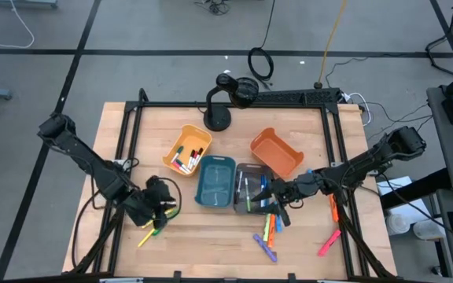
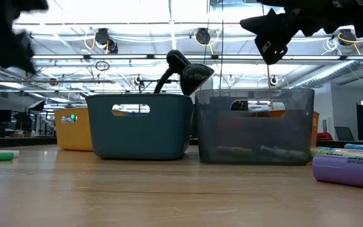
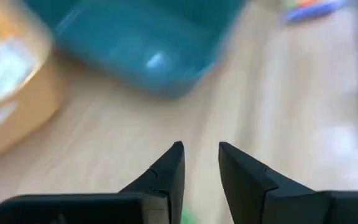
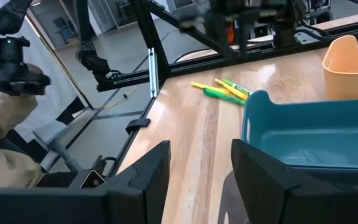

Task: Pick & Place Markers
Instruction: Put the light green marker into the black bin

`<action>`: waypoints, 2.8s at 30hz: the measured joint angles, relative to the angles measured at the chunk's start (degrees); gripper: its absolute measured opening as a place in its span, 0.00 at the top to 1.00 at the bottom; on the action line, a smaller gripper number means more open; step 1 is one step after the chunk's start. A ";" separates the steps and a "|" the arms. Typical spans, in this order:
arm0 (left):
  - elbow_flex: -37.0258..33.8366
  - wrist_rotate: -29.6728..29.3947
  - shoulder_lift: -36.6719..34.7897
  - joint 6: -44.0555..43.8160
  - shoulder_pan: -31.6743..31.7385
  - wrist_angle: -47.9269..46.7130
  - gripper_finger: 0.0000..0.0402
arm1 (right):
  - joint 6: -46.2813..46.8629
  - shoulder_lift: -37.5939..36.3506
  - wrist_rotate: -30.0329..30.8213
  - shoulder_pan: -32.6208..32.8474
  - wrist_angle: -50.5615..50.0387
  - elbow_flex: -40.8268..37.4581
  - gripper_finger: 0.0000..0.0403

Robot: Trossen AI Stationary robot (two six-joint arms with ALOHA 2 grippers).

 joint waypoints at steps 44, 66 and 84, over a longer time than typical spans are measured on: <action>-0.68 14.61 17.28 -13.96 -0.61 -15.01 0.94 | -0.02 0.00 0.20 -0.01 -0.07 0.00 0.61; 7.88 -21.68 5.83 52.24 3.38 33.51 0.94 | -10.92 4.31 12.48 0.00 4.84 0.00 0.62; 7.97 29.17 25.59 63.06 28.53 81.82 0.95 | -22.67 11.70 12.48 0.00 26.83 0.00 0.61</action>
